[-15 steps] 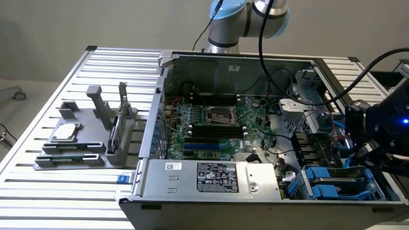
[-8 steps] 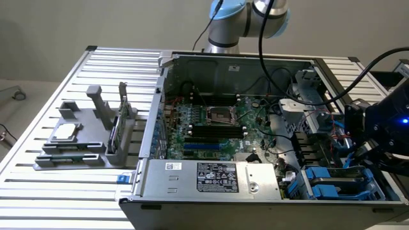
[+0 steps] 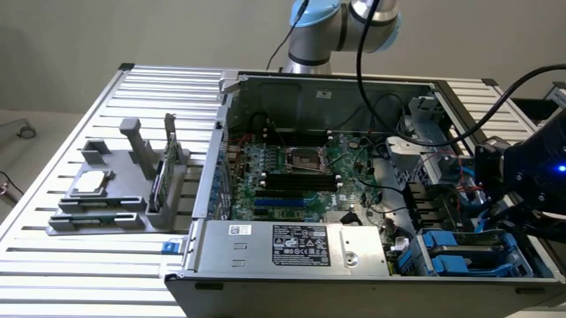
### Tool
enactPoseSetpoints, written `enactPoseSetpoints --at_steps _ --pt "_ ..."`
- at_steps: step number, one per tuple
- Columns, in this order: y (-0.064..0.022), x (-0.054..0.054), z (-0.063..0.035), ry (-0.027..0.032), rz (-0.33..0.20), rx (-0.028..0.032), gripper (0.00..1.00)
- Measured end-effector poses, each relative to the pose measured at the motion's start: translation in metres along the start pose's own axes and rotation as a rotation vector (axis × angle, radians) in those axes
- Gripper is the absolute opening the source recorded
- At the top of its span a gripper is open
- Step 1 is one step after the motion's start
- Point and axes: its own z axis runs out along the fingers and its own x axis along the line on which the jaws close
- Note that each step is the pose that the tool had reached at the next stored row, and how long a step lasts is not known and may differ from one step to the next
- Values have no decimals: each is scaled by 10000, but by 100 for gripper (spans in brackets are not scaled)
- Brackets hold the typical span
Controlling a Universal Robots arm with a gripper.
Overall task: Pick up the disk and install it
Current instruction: 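Insert the first disk wire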
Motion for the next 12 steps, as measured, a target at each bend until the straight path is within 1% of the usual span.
enactPoseSetpoints --at_steps 7,9,10,12 --pt "1 0 0 130 -412 30 24" --pt "1 0 0 163 -513 38 22" --pt "1 0 0 177 -553 39 16" --pt "1 0 0 207 -571 27 16"
